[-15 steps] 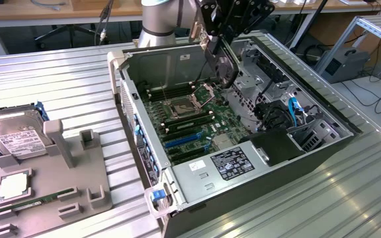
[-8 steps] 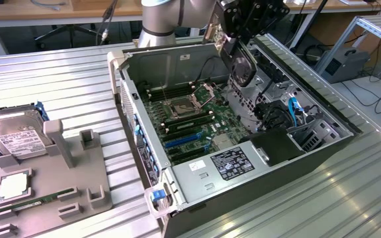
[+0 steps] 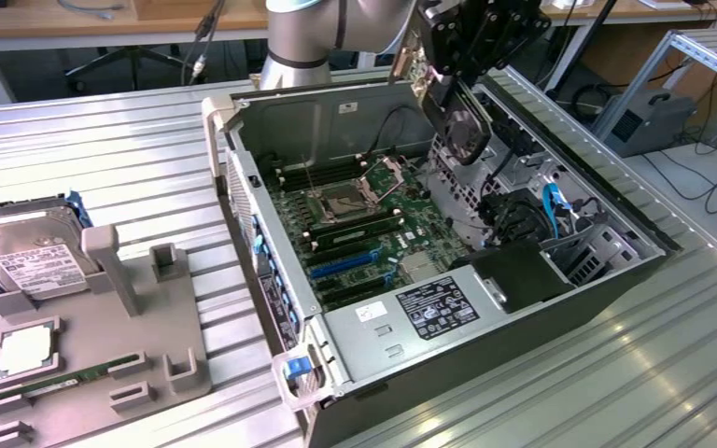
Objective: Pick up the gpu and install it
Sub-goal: 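Pick up the gpu and move the gpu toward the slot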
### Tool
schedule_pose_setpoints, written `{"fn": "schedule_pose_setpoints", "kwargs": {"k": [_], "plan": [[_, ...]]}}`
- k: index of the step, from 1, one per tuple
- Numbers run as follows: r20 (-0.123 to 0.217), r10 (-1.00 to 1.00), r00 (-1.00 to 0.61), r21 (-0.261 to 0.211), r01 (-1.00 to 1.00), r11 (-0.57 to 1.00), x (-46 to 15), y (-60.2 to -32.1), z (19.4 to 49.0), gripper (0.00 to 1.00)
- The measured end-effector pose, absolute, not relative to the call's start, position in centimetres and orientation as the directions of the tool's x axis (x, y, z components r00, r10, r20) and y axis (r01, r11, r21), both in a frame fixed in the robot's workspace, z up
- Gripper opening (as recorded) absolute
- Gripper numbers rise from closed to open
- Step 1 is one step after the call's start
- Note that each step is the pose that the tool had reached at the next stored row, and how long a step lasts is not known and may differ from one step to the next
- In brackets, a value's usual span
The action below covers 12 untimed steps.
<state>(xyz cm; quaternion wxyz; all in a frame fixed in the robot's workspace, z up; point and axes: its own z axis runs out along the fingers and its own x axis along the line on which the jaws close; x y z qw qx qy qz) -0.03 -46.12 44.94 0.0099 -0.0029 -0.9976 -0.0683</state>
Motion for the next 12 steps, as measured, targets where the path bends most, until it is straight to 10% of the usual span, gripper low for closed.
{"fn": "schedule_pose_setpoints", "kwargs": {"k": [12], "plan": [[0.007, 0.001, -1.0, 0.045, 0.001, 0.999, 0.05, -46.08, 44.57, 0.27]]}}
